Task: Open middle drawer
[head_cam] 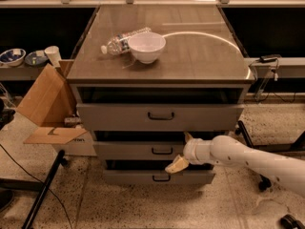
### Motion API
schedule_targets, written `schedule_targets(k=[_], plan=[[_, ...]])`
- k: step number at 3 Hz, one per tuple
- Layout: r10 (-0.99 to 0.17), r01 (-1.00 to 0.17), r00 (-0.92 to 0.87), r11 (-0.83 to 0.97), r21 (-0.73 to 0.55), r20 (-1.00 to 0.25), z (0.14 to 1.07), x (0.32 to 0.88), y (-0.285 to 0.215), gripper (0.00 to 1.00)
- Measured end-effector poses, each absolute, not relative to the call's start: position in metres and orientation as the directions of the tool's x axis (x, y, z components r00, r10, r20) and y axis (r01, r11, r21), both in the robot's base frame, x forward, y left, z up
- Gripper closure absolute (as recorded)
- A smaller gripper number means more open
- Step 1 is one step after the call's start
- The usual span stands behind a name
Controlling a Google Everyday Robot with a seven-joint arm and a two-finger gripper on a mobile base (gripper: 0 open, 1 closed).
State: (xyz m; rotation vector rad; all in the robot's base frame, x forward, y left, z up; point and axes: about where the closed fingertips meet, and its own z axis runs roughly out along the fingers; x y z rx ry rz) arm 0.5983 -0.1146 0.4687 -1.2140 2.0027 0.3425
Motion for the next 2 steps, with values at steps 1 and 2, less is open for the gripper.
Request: schedule_targets(k=[1, 2], plan=[[-0.644, -0.857, -0.273, 0.501, -0.124, -0.715, 0.46, 0.6119, -0.1101, 0.0], [-0.664, -0.877, -0.277, 0.47, -0.1, -0.695, 0.452, 0.6208, -0.1087, 0.0]])
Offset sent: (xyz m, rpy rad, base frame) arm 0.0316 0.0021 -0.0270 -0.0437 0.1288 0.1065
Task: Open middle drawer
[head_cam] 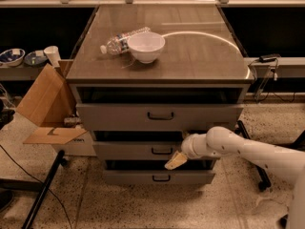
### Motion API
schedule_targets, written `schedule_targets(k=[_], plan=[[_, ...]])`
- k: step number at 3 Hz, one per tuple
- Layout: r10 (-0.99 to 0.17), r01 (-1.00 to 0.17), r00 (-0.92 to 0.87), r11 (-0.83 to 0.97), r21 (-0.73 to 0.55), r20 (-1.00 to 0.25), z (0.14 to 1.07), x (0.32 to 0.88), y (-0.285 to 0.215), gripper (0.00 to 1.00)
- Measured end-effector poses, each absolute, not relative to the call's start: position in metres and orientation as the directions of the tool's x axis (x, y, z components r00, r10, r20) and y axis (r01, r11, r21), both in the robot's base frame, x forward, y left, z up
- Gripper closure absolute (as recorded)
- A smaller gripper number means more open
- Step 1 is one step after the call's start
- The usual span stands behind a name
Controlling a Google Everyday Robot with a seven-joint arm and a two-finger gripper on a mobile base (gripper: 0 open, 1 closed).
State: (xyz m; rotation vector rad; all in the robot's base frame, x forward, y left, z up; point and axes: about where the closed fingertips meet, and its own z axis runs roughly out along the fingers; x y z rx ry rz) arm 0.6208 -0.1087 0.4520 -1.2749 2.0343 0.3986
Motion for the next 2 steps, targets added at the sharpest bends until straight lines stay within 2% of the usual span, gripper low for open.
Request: schedule_targets(k=[2], plan=[[-0.714, -0.909, -0.303, 0.416, -0.035, -0.631, 0.44, 0.6188, -0.1184, 0.0]])
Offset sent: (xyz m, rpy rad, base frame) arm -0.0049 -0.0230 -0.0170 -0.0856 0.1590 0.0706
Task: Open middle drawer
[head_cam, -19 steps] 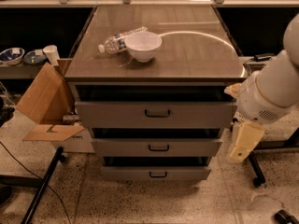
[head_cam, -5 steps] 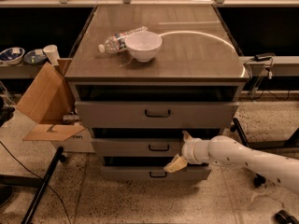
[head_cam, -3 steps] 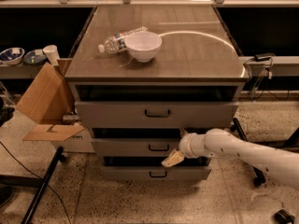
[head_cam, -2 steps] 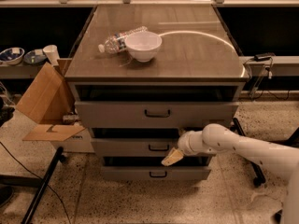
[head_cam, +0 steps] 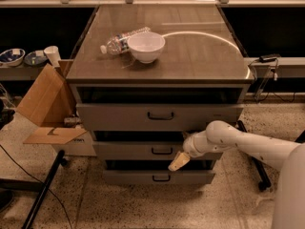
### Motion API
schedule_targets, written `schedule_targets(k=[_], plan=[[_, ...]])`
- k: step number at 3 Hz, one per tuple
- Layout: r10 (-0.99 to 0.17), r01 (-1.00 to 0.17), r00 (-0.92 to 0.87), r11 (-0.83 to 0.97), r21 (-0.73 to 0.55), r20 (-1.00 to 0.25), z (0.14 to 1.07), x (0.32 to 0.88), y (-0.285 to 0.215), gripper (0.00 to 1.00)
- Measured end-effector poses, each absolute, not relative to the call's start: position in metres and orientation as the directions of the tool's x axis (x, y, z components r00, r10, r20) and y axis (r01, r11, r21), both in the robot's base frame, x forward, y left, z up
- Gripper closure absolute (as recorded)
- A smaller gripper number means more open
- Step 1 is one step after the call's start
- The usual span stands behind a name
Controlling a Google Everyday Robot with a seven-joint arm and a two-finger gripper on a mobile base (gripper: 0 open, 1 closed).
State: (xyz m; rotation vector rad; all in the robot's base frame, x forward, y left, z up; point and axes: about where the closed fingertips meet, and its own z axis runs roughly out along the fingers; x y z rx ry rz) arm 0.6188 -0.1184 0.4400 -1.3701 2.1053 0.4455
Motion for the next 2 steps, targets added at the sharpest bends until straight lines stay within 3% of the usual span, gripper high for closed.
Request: schedule_targets(k=[2], plan=[[-0.738, -0.91, -0.36, 0.413, 0.041, -0.57, 0.423, 0.598, -0.134, 0.0]])
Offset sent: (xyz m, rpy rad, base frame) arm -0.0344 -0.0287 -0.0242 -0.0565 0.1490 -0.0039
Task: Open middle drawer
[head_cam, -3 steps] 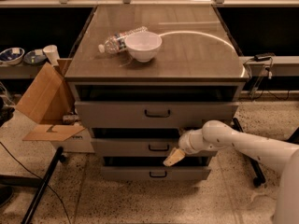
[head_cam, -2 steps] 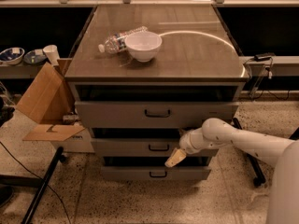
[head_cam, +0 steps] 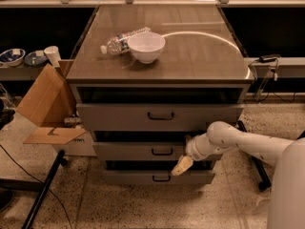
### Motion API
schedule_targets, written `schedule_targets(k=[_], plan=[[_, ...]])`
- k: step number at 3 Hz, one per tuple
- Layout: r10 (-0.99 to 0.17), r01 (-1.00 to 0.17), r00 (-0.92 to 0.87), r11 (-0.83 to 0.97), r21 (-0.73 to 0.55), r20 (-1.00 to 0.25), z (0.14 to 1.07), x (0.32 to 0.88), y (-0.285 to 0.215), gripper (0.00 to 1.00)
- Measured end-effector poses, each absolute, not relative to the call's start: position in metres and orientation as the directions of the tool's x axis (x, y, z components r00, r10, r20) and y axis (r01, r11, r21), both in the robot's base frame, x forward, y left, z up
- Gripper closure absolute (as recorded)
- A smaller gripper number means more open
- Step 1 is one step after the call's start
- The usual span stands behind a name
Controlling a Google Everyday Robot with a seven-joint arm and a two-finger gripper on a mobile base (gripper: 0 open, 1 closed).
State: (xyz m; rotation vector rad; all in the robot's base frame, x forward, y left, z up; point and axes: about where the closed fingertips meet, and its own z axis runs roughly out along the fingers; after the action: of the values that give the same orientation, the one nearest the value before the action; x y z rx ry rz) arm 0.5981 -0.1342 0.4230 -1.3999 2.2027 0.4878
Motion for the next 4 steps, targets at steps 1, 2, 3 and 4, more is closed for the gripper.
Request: schedule_targets(k=[1, 2, 3, 4], plan=[[-0.742, -0.905, -0.379, 0.421, 0.056, -0.553, 0.422, 0.584, -0.143, 0.0], [-0.75, -0.904, -0.391, 0.423, 0.068, -0.533, 0.424, 0.559, -0.153, 0.0], [-0.773, -0.913, -0.389, 0.396, 0.099, -0.502, 0.423, 0.533, -0.156, 0.0], [-0.797, -0.923, -0.38, 0.362, 0.133, -0.469, 0.422, 0.511, -0.156, 0.0]])
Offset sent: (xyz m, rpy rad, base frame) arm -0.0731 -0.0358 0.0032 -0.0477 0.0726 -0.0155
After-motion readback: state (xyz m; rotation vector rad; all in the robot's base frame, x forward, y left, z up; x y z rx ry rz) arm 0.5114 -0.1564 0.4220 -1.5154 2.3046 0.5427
